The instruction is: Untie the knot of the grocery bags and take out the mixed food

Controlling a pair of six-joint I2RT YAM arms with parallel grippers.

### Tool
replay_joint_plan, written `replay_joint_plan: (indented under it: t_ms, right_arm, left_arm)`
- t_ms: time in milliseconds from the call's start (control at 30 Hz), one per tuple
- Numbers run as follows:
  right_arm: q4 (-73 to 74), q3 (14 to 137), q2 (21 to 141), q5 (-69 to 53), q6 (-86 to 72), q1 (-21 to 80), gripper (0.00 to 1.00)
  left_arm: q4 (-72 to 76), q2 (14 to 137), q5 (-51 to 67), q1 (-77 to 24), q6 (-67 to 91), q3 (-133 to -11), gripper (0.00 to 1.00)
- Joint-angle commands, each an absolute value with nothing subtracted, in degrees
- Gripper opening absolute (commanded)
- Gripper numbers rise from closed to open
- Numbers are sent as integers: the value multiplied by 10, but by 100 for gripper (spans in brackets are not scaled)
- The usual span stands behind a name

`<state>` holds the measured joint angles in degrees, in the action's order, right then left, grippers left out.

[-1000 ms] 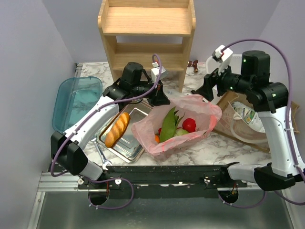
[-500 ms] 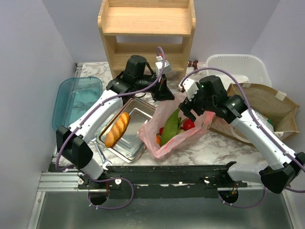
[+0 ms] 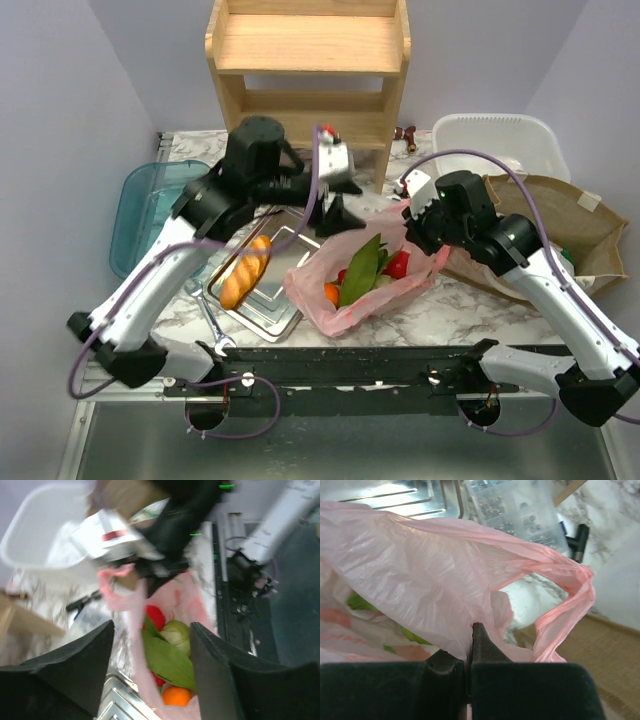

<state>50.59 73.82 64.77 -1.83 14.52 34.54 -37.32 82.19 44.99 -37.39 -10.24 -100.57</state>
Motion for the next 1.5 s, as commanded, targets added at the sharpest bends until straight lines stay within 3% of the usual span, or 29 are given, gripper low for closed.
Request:
replay_joint_plan:
  t_ms: [0,133,200,233,333,400,600,733,933,1100,1367,1433,1467]
  right_arm:
    - [543,712,617,-91,74,349,1]
    - [546,701,611,-112,48,345,1]
    - [548,697,607,-125,37,335,1]
    - [548,695,605,-129,31,329,1]
    - [546,691,599,-142,17,311,1]
    - [533,695,601,-151,10,300,1]
    - [491,816,674,-146,9,240,1]
    - [503,913,750,-256,-30,158,1]
    - [549,802,709,-317,18,158,1]
    - [557,708,659,-295,40,158,1]
    - [557,728,660,-284,44,158,0]
    - [557,744,667,-280,41,158,1]
    - [554,752,670,-276,40,158,0]
  left_arm:
    - [-470,732,371,-488,-234,-937,55]
    - [-460,737,292,-552,-218,-818,41]
    - [-452,749,251,-572,-214,-768,42]
    - [-442,749,229,-579,-214,-738,45]
    - [-424,744,203,-580,-238,-661,67]
    - [-435,757,180,-571,-270,-643,70]
    - [-463,788,278,-387,-345,-754,63]
    - [-516,814,338,-302,-414,-863,58]
    - [-543,775,401,-372,-421,-869,70]
    - [-375,719,306,-497,-343,-786,75]
    - [-312,849,183,-540,-342,-763,79]
    - [-321,874,172,-541,-348,-757,73]
    - [-346,884,182,-541,-357,-760,58]
